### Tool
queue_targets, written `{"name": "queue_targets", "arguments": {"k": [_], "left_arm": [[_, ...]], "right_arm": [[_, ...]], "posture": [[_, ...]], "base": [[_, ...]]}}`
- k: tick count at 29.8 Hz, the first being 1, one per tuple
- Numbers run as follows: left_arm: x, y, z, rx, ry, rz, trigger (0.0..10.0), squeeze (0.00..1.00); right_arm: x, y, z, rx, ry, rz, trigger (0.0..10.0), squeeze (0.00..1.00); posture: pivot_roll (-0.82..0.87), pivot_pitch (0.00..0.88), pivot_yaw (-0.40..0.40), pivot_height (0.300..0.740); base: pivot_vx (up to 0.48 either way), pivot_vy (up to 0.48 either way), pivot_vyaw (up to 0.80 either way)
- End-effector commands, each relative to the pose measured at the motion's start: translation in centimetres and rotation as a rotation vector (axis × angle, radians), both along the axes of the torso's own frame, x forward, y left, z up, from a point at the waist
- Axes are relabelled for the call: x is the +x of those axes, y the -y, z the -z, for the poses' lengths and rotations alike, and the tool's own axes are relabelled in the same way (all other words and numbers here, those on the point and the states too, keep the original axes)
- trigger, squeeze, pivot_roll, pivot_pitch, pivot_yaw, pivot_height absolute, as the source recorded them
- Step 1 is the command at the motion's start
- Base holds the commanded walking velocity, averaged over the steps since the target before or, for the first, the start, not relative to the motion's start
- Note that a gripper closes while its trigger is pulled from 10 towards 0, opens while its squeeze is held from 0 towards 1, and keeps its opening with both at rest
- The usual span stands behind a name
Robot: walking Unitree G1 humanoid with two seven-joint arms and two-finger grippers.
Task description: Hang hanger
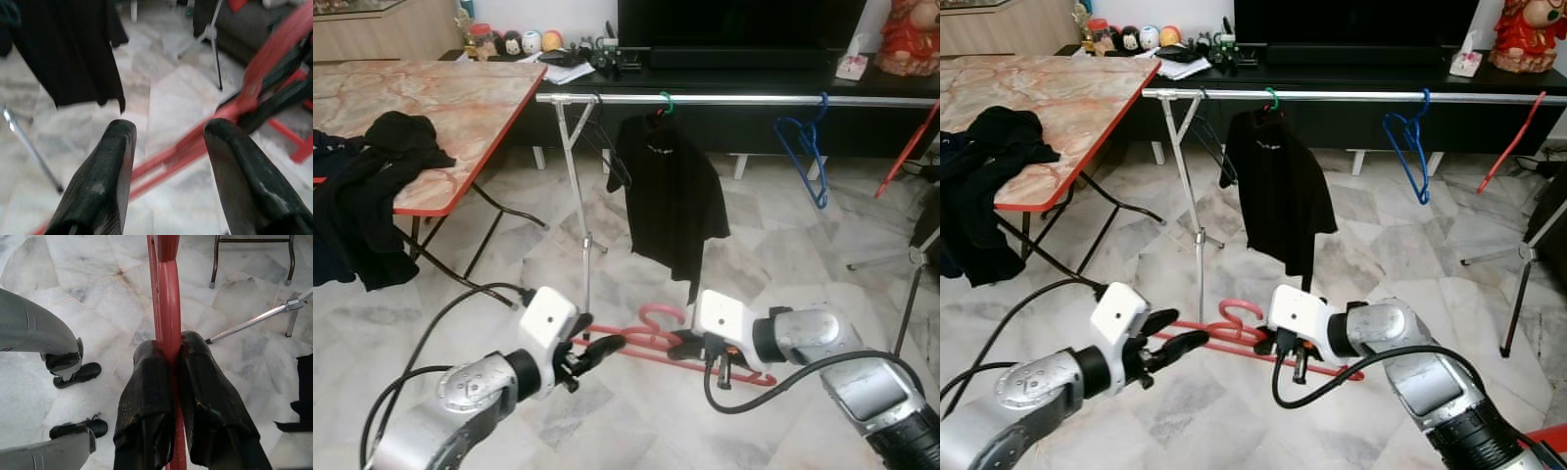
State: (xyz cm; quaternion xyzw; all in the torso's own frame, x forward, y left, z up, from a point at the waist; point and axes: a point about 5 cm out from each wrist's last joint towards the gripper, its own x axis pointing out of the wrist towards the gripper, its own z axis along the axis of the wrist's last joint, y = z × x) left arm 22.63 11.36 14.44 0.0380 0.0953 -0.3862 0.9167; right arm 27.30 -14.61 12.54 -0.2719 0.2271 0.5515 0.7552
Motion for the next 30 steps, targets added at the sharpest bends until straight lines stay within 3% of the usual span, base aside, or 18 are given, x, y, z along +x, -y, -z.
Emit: {"name": "queue_targets", "arguments": {"k": [1, 10, 13, 14, 16, 20, 30], "left_arm": [[0.6, 0.0, -0.5, -0.006, 0.063, -0.028, 10.0, 0.0], [1.4, 0.4, -1.1, -0.069, 0.122, -0.079, 10.0, 0.0], [1.2, 0.8, -1.0, -0.075, 0.117, -0.045, 10.0, 0.0], [0.3, 1.3, -0.7, -0.066, 0.082, 0.037, 10.0, 0.0], [0.1, 1.4, -0.7, -0.064, 0.072, 0.06, 10.0, 0.0], [0.5, 0.8, 0.3, 0.074, 0.091, 0.047, 10.0, 0.0], [-0.3, 0.6, 0.9, 0.124, 0.062, 0.131, 10.0, 0.0]], "right_arm": [[-0.2, -0.3, -0.6, 0.002, 0.024, -0.027, 10.0, 0.0], [-0.3, -0.6, -0.5, 0.006, 0.022, -0.029, 10.0, 0.0], [-0.3, -0.6, -0.4, 0.005, 0.021, -0.029, 10.0, 0.0], [-0.1, -0.5, -0.3, 0.002, 0.023, -0.013, 10.0, 0.0], [0.0, -0.5, -0.2, 0.002, 0.023, -0.009, 10.0, 0.0], [0.7, -0.1, -0.4, -0.014, 0.047, 0.022, 10.0, 0.0], [1.2, 0.3, -0.2, -0.031, 0.06, 0.062, 10.0, 0.0]], "posture": [[-0.1, 0.052, 0.018, 0.74], [-0.1, 0.054, 0.022, 0.74], [-0.1, 0.054, 0.022, 0.74], [-0.1, 0.055, 0.023, 0.74], [-0.1, 0.055, 0.023, 0.74], [-0.1, 0.054, 0.022, 0.74], [-0.09, 0.054, 0.02, 0.74]], "base": [[0.0, 0.0, 0.0], [0.0, 0.0, 0.0], [0.0, 0.0, 0.0], [0.0, 0.0, 0.0], [0.0, 0.0, 0.0], [0.0, 0.0, 0.0], [0.0, 0.0, 0.0]]}}
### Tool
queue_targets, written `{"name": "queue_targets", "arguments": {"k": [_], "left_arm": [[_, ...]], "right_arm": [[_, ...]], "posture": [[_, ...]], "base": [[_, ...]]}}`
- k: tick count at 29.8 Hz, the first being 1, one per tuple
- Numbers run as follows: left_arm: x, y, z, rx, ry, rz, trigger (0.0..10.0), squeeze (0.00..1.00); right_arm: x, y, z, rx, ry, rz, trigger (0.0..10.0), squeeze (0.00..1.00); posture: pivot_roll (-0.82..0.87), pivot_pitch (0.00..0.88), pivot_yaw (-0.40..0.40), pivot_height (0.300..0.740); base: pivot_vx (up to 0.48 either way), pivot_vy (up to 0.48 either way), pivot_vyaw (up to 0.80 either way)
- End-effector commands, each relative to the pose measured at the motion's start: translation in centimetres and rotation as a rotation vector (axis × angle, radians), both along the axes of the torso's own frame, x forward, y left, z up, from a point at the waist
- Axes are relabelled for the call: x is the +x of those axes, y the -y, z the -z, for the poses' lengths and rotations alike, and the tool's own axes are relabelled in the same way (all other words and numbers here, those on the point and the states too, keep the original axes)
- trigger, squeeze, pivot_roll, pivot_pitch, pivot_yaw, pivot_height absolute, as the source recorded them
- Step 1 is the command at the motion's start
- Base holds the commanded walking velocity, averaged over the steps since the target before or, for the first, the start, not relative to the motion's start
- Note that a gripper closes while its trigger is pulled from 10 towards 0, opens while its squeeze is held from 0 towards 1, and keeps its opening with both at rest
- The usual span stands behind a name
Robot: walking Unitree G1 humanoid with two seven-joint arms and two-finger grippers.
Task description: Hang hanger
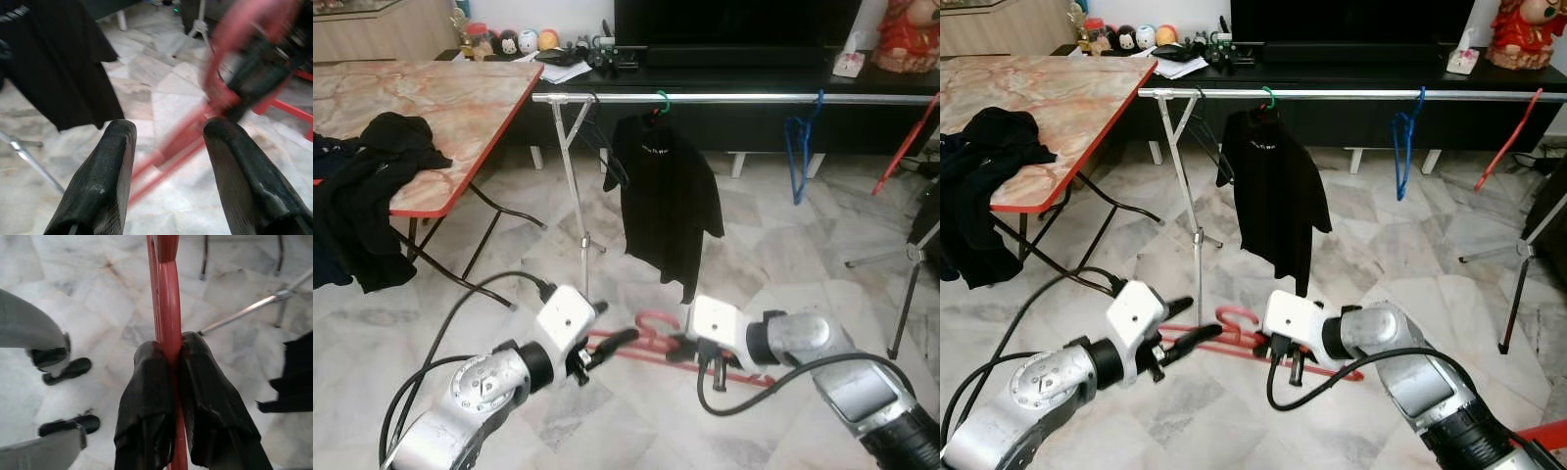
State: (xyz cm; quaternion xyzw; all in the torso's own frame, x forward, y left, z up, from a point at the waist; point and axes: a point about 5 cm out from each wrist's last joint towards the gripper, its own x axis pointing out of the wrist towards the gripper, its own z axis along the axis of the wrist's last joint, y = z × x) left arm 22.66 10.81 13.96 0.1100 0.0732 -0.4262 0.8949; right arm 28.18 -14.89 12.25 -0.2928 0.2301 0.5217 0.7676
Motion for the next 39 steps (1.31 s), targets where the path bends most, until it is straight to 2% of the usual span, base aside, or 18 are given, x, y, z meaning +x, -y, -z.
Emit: {"name": "queue_targets", "arguments": {"k": [1, 7, 11, 22, 29, 34, 35, 36, 37, 38, 39], "left_arm": [[-0.4, 0.0, 0.4, 0.018, -0.027, 0.023, 10.0, 0.0], [-0.9, 0.3, 0.3, 0.018, -0.031, 0.062, 10.0, 0.0], [-0.2, 0.9, -0.5, -0.035, 0.017, 0.029, 10.0, 0.0], [-0.1, 1.5, -1.1, -0.112, 0.031, 0.004, 10.0, 0.0], [1.3, 1.4, -2.4, -0.18, 0.118, -0.113, 10.0, 0.0], [1.4, 1.6, -2.1, -0.16, 0.118, -0.114, 10.0, 0.0], [1.4, 1.6, -2.0, -0.157, 0.118, -0.115, 9.5, 0.0], [1.4, 1.6, -2.0, -0.157, 0.118, -0.115, 9.5, 0.0], [1.4, 1.6, -2.0, -0.158, 0.116, -0.117, 6.5, 0.0], [1.4, 1.6, -2.0, -0.16, 0.114, -0.12, 0.0, 0.0], [1.5, 1.6, -1.9, -0.16, 0.112, -0.121, 0.0, 0.0]], "right_arm": [[0.4, 0.1, -0.5, 0.01, 0.02, 0.011, 10.0, 0.0], [0.5, 0.0, -0.3, 0.007, 0.022, 0.016, 10.0, 0.0], [0.3, -0.3, -0.1, 0.01, 0.015, -0.002, 10.0, 0.0], [0.0, -0.5, 0.1, 0.009, 0.004, -0.022, 10.0, 0.0], [-0.2, -0.9, 0.3, 0.012, -0.002, -0.038, 10.0, 0.0], [-0.2, -0.9, 0.3, 0.013, -0.001, -0.042, 10.0, 0.0], [-0.2, -0.9, 0.3, 0.013, -0.001, -0.042, 10.0, 0.0], [-0.2, -0.9, 0.3, 0.013, -0.001, -0.042, 10.0, 0.0], [-0.2, -0.9, 0.2, 0.013, 0.0, -0.042, 10.0, 0.0], [-0.2, -0.9, 0.2, 0.013, 0.001, -0.042, 10.0, 0.0], [-0.2, -0.9, 0.2, 0.013, 0.001, -0.042, 10.0, 0.0]], "posture": [[-0.09, 0.054, 0.02, 0.74], [-0.09, 0.054, 0.02, 0.74], [-0.09, 0.052, 0.021, 0.74], [-0.09, 0.053, 0.022, 0.74], [-0.09, 0.052, 0.02, 0.74], [-0.1, 0.05, 0.022, 0.74], [-0.1, 0.05, 0.022, 0.74], [-0.1, 0.05, 0.022, 0.74], [-0.1, 0.05, 0.022, 0.74], [-0.09, 0.05, 0.021, 0.74], [-0.09, 0.05, 0.021, 0.74]], "base": [[0.0, 0.0, 0.0], [0.0, 0.0, 0.0], [0.0, 0.0, 0.0], [0.0, 0.0, 0.0], [0.0, 0.0, 0.0], [0.0, 0.0, 0.0], [0.0, 0.0, 0.0], [0.0, 0.0, 0.0], [0.0, 0.0, 0.0], [0.0, 0.0, 0.0], [0.0, 0.0, 0.0]]}}
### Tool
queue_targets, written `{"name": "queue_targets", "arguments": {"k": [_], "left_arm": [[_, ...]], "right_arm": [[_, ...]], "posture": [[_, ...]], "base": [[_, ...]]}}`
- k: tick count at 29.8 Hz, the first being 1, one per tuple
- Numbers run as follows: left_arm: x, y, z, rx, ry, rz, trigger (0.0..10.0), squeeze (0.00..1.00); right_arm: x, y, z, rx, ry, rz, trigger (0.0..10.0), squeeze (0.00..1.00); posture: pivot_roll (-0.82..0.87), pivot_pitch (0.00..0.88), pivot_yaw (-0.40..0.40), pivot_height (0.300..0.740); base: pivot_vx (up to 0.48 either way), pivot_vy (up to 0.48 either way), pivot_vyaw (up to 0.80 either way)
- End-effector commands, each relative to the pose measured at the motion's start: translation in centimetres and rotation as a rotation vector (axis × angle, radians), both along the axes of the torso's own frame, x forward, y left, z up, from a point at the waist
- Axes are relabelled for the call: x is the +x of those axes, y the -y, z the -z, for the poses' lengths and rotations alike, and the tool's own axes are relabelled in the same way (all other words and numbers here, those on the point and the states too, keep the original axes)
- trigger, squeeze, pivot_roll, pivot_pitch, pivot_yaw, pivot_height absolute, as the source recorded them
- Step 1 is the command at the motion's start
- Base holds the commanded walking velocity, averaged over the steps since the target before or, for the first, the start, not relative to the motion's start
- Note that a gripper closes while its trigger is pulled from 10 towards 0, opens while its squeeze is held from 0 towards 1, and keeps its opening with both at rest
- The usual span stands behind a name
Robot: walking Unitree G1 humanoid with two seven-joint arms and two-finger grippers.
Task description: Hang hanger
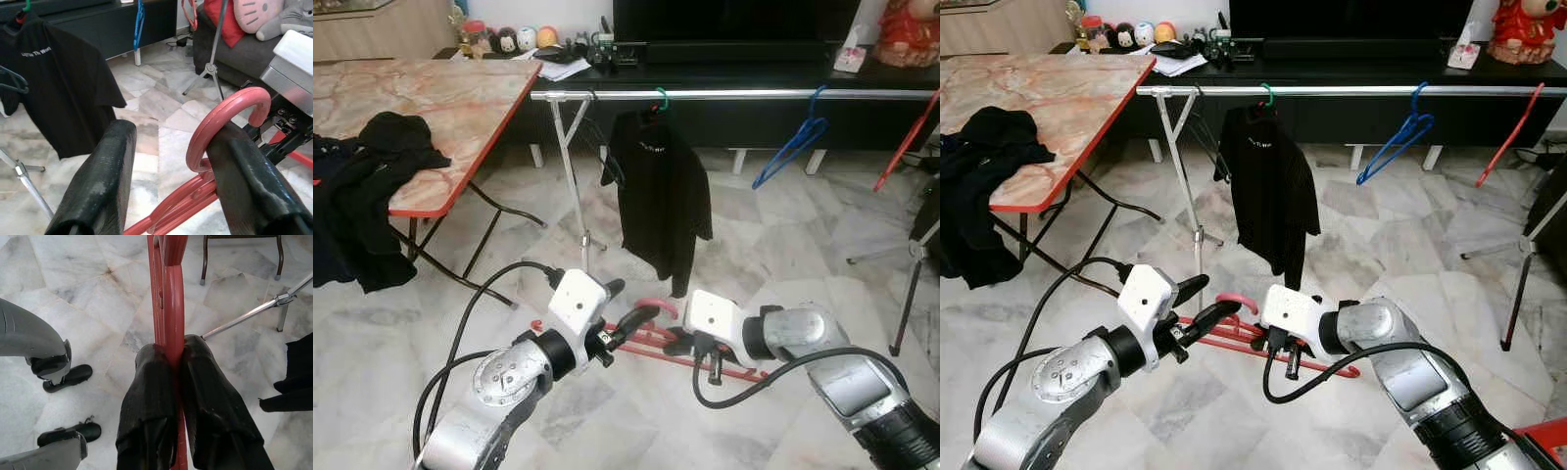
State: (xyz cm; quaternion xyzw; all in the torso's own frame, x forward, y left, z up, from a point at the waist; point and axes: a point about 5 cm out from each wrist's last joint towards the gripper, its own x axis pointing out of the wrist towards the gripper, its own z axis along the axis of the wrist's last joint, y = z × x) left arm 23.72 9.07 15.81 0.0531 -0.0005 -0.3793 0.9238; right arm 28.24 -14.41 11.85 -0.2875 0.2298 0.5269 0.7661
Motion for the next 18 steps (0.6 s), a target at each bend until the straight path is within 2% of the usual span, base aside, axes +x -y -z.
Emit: {"name": "queue_targets", "arguments": {"k": [1, 18], "left_arm": [[0.41, -0.19, -0.07, 0.005, 0.012, -0.021, 0.0, 0.0], [0.21, 0.32, 0.14, 0.006, 0.008, 0.005, 0.0, 0.0]], "right_arm": [[-0.24, -0.48, -0.17, 0.003, 0.011, -0.034, 10.0, 0.0], [-0.26, -0.71, -0.1, 0.01, 0.011, -0.038, 10.0, 0.0]], "posture": [[-0.09, 0.05, 0.021, 0.74], [-0.09, 0.053, 0.023, 0.74]], "base": [[0.0, 0.0, 0.0], [0.0, 0.0, 0.0]]}}
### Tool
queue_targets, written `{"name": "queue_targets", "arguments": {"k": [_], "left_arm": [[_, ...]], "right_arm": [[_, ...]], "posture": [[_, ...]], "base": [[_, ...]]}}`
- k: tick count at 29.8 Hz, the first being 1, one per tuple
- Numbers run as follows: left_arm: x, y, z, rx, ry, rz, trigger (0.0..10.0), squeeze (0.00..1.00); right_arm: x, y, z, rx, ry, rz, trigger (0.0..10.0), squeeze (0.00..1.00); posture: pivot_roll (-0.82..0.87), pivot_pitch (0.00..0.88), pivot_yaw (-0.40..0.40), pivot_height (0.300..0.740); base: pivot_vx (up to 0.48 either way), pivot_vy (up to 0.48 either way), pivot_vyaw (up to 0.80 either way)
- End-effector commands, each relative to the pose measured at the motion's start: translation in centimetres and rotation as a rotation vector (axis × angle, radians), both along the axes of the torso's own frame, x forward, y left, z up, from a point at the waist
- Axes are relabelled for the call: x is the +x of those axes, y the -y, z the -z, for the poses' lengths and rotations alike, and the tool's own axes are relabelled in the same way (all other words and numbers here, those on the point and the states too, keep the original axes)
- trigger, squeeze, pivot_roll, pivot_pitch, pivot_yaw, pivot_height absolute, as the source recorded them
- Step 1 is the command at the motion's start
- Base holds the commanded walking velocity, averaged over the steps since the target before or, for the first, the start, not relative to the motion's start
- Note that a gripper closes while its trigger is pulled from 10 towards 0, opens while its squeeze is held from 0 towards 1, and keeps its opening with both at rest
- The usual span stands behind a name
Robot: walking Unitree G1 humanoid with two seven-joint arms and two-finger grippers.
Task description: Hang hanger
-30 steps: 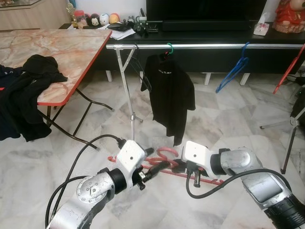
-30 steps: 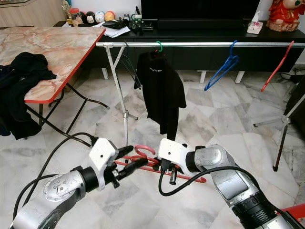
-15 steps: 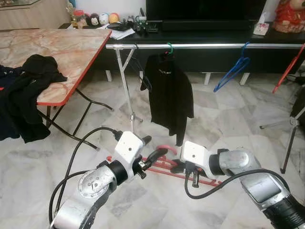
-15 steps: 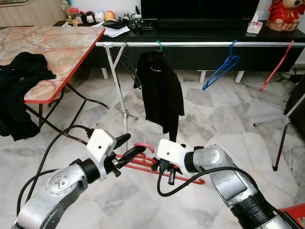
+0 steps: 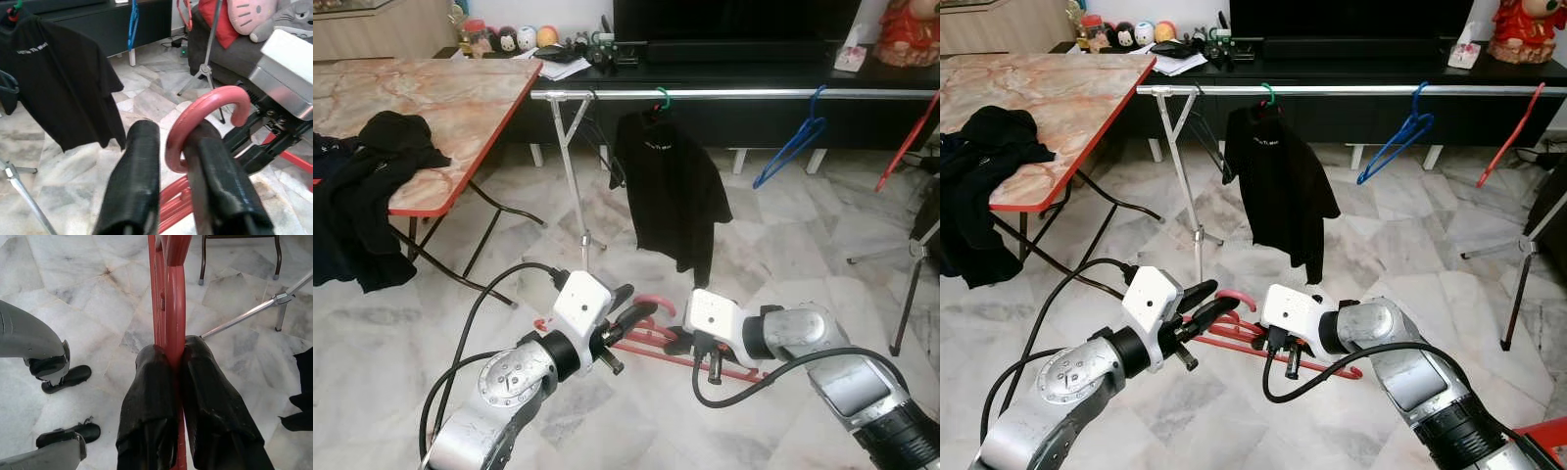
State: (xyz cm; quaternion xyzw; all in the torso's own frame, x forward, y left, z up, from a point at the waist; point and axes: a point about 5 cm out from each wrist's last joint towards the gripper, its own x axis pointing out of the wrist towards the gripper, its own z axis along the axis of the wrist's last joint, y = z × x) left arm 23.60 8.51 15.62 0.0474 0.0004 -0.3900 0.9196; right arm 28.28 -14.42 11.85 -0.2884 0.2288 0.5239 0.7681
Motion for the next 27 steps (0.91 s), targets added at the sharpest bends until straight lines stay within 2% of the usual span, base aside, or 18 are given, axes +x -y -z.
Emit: {"name": "queue_targets", "arguments": {"k": [1, 16, 17, 18, 19, 27], "left_arm": [[0.32, -0.24, -0.05, 0.015, 0.016, -0.017, 0.0, 0.0], [0.16, 0.17, -0.08, 0.005, 0.011, 0.006, 0.0, 0.0], [0.16, 0.18, -0.07, 0.005, 0.01, 0.007, 0.0, 0.0], [0.16, 0.18, -0.07, 0.005, 0.01, 0.007, 0.0, 0.0], [0.15, 0.2, -0.07, 0.006, 0.011, 0.008, 0.0, 0.0], [0.1, 0.29, 0.02, 0.019, 0.012, 0.019, 0.0, 0.0]], "right_arm": [[-0.3, -0.72, -0.1, 0.011, 0.006, -0.044, 10.0, 0.0], [-0.28, -0.88, -0.03, 0.015, 0.0, -0.047, 10.0, 0.0], [-0.27, -0.88, -0.03, 0.018, -0.001, -0.042, 10.0, 0.85], [-0.27, -0.88, -0.03, 0.018, -0.001, -0.042, 10.0, 0.85], [-0.29, -0.91, -0.03, 0.02, -0.003, -0.043, 10.0, 1.0], [-0.27, -0.9, -0.06, 0.024, -0.006, -0.04, 10.0, 1.0]], "posture": [[-0.09, 0.053, 0.023, 0.74], [-0.09, 0.056, 0.023, 0.74], [-0.09, 0.056, 0.024, 0.74], [-0.09, 0.056, 0.024, 0.74], [-0.09, 0.056, 0.024, 0.74], [-0.09, 0.057, 0.024, 0.74]], "base": [[0.0, 0.0, 0.0], [0.0, 0.0, 0.0], [0.0, 0.0, 0.0], [0.0, 0.0, 0.0], [0.0, 0.0, 0.0], [0.0, 0.0, 0.0]]}}
